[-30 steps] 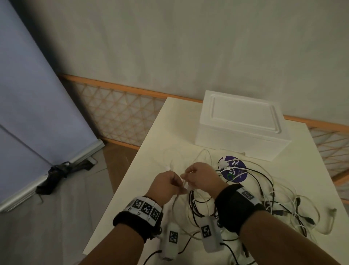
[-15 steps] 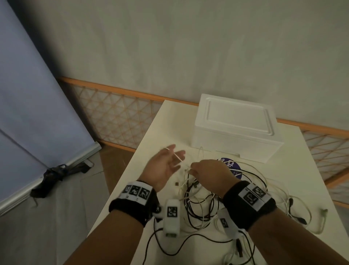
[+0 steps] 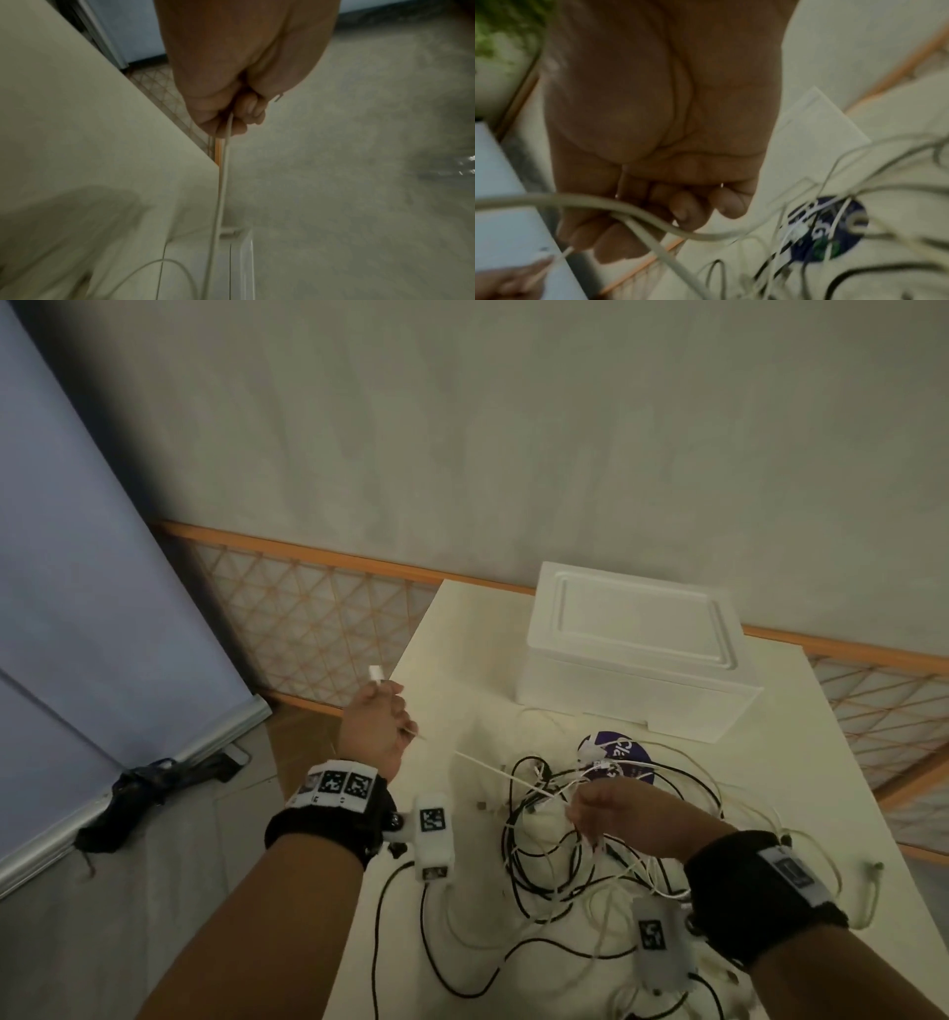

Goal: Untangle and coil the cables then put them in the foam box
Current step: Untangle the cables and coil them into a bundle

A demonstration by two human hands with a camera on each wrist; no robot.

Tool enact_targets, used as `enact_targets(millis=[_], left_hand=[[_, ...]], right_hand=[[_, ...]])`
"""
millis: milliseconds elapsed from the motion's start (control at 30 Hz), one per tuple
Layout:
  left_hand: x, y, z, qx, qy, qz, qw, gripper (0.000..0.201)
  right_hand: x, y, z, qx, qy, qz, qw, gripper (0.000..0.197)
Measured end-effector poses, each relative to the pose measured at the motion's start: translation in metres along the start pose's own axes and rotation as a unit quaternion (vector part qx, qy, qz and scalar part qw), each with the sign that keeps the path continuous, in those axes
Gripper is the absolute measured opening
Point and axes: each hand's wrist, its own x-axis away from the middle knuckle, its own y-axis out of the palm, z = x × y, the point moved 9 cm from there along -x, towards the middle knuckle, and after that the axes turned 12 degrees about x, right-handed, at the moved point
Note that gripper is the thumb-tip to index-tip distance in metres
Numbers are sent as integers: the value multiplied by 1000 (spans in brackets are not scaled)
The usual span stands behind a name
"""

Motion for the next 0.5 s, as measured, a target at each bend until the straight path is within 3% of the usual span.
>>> enact_targets(millis=[67,133,167,233,300,367,433,500], left_hand=[[-6,-13,25,-43,64,38,996,32],[-3,-9,48,-261,167,70,948,28],[1,8,46,-363,192,38,911,27],[19,52,8,-495,178,-100,845,28],[44,81,-47,-586,131,-224,767,31],[70,97,-84,-634,98,-290,710,22],[82,104,-91,-640,103,-301,700,15],[77,101,-81,-621,102,-277,726,16]], right_hand=[[2,-1,15,63,32,-5,997,27],[1,-10,20,140,54,37,988,21],[0,-17,16,181,64,71,979,20],[-6,-29,-1,210,76,135,965,21],[-18,-32,-25,217,71,164,960,23],[-29,-37,-46,219,54,193,955,22],[-32,-45,-55,207,40,211,954,18],[-28,-48,-51,185,40,199,962,18]])
